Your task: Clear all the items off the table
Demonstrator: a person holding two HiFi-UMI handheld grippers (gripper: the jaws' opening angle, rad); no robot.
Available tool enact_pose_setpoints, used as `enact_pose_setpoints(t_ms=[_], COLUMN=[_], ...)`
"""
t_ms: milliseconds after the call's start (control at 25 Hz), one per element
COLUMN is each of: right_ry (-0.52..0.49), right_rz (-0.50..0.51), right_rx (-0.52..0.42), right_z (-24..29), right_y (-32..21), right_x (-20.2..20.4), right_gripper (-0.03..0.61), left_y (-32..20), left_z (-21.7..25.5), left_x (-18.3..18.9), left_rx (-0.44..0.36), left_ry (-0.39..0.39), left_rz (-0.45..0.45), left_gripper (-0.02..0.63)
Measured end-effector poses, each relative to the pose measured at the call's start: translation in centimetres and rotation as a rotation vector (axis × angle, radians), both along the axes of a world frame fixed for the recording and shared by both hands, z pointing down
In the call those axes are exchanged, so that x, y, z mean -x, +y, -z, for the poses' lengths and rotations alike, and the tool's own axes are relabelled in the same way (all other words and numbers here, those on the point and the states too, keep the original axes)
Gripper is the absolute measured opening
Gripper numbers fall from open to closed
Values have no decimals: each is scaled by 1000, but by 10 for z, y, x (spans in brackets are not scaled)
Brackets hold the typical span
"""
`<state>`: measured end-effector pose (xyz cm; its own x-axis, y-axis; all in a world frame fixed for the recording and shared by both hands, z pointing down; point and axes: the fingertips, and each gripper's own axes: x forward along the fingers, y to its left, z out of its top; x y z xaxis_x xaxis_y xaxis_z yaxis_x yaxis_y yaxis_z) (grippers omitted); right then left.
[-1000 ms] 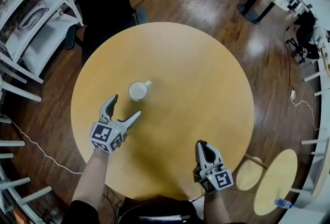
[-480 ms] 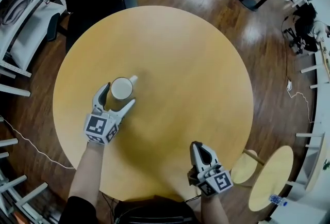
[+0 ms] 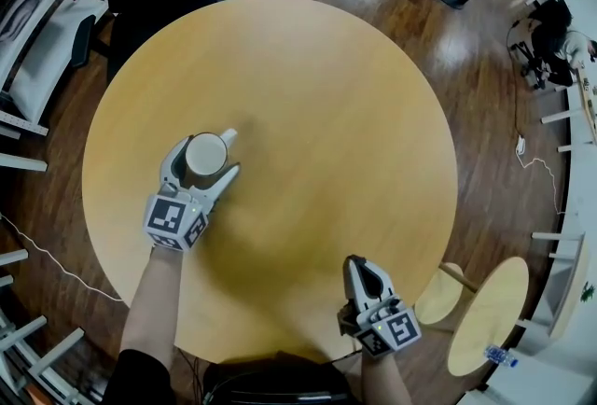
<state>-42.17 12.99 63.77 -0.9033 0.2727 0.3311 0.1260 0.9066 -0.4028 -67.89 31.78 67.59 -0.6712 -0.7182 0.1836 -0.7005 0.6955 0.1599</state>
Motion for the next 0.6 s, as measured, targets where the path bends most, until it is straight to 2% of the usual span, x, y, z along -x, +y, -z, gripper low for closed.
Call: enact_pose_setpoints(t_ms=[160, 360, 520, 600], right_ry=[2, -2, -58, -42], right_rz=[-10, -26, -25, -23], right_rx=[-18, -24, 16, -9], right_z=[0, 0, 17, 12], right_y=[-4, -5, 4, 3], right_x=[-4, -4, 4, -2], right_gripper=[5, 5, 5, 5], left_y=[-5, -3, -4, -3], left_z=[0, -1, -1, 5], left_x=[0, 0, -12, -21], left_rx=[8, 14, 20, 19], left_ry=[-16, -27, -38, -53], left_rz=[-5, -17, -49, -62], left_gripper=[408, 402, 400, 399])
